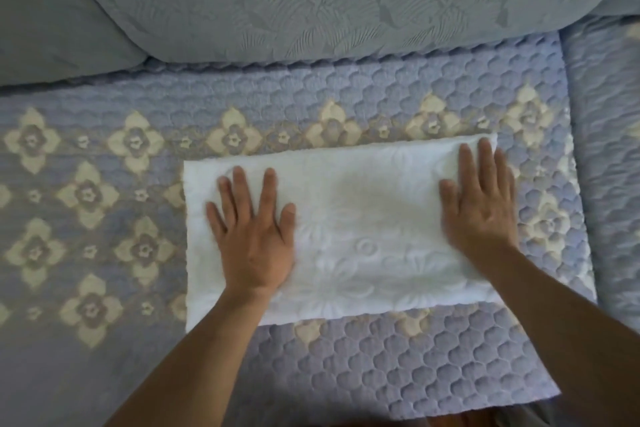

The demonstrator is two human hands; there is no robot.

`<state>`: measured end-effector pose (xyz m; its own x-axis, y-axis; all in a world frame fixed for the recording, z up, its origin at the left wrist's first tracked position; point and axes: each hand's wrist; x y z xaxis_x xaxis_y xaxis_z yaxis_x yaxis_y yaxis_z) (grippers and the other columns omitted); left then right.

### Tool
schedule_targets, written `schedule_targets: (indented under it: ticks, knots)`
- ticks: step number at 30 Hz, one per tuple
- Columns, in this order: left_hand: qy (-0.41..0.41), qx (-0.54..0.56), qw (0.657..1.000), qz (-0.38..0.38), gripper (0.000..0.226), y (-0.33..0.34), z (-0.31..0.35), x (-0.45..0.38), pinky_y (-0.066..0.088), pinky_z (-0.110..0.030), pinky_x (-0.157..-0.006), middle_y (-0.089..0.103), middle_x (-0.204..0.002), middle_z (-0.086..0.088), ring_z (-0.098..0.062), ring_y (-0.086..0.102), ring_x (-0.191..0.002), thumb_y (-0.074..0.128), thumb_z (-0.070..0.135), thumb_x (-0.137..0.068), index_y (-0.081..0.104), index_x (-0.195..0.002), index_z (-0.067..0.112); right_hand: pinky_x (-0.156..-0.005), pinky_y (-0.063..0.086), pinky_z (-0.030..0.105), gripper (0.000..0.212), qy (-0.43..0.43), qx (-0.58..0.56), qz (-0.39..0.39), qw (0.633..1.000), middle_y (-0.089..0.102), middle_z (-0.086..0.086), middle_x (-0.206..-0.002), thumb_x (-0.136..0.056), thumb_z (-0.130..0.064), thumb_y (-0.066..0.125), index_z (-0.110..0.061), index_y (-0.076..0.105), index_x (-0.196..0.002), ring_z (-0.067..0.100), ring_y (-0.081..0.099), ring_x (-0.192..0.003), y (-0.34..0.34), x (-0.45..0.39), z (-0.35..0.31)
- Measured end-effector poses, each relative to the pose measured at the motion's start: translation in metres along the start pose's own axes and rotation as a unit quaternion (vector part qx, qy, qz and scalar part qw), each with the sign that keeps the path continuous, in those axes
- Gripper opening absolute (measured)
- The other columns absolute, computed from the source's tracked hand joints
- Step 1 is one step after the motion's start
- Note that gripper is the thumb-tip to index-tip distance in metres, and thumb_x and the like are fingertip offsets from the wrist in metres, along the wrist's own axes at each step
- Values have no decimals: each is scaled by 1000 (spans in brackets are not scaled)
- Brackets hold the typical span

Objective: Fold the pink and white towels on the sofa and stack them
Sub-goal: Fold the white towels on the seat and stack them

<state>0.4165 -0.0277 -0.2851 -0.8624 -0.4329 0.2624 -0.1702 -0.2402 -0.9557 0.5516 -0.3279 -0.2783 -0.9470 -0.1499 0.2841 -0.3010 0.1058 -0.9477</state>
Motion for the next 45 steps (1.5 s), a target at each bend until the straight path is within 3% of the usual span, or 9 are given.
schedule_targets:
  ticks: [5,10,17,22,26,30,36,41,45]
  knots:
    - [-148,85,985,-23,63,-25,-43,4,30,-57,-112,25,-157,-26,-45,28,-142,23,53,-102,28,-157,22,-125,7,47,61,15,-192,73,979,5,6,-168,-106,-43,24,-13,17,-159,20,-3,-155,-21,23,-61]
    - [-203,292,934,29,47,-42,-66,1,45,-41,-90,58,-120,-20,-36,56,-107,55,32,-98,48,-136,5,-126,15,37,51,-33,-517,-56,854,14,-14,-166,-107,-36,33,-38,16,-155,-1,10,-151,-13,68,-174]
    - [-287,487,816,-122,16,-58,-82,-1,54,-29,-59,72,-94,0,-23,71,-84,65,32,-96,64,-106,20,-126,14,37,55,3,-516,-68,854,16,-15,-165,-106,-38,35,-28,19,-158,-2,10,-151,26,77,-172]
    - [-312,553,757,-154,24,-87,-73,6,59,-46,-74,74,-109,-6,-31,72,-94,65,26,-96,64,-119,20,-125,17,34,55,-3,-485,-121,866,19,-27,-161,-101,-41,44,-39,26,-153,-1,12,-151,20,177,-143]
    - [-228,627,724,-177,43,-136,-41,18,58,-45,-70,71,-118,-9,-31,72,-99,61,2,-93,55,-131,22,-121,26,39,46,181,-619,-254,721,42,-26,-147,-94,-46,63,-55,47,-135,3,34,-143,-46,136,-132]
    - [-102,635,727,-241,57,-175,42,31,60,-43,-67,69,-115,4,-18,73,-96,62,3,-93,44,-135,38,-112,42,47,62,156,-710,-327,604,53,-7,-147,-84,-53,70,-35,53,-141,16,53,-133,-125,83,-111]
    - [-10,602,702,-381,60,-142,172,45,59,-42,-91,63,-118,0,-21,67,-107,67,15,-85,46,-137,36,-91,54,60,22,185,-572,-203,773,74,17,-102,-91,-23,71,-12,71,-110,34,73,-95,-156,43,-65]
    - [82,280,953,-78,50,-79,140,45,39,-35,-113,50,-141,-2,-19,45,-133,57,19,-96,48,-144,20,-79,58,39,32,245,-426,-107,864,70,-2,-105,-95,-16,63,-24,61,-126,20,68,-92,-112,28,-9]
    - [230,45,971,-55,62,-50,119,44,25,-52,-121,21,-164,-14,-35,12,-153,46,38,-100,30,-156,14,-96,54,44,46,207,-409,-101,883,63,-5,-124,-98,-21,56,-30,48,-142,20,62,-111,-92,15,8]
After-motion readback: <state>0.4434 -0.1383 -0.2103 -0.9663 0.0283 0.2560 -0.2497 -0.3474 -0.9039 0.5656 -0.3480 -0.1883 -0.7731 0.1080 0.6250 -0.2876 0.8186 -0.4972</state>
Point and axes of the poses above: each hand's wrist, its own x-axis away from the middle knuckle, its own y-axis out of the palm, z = x × y
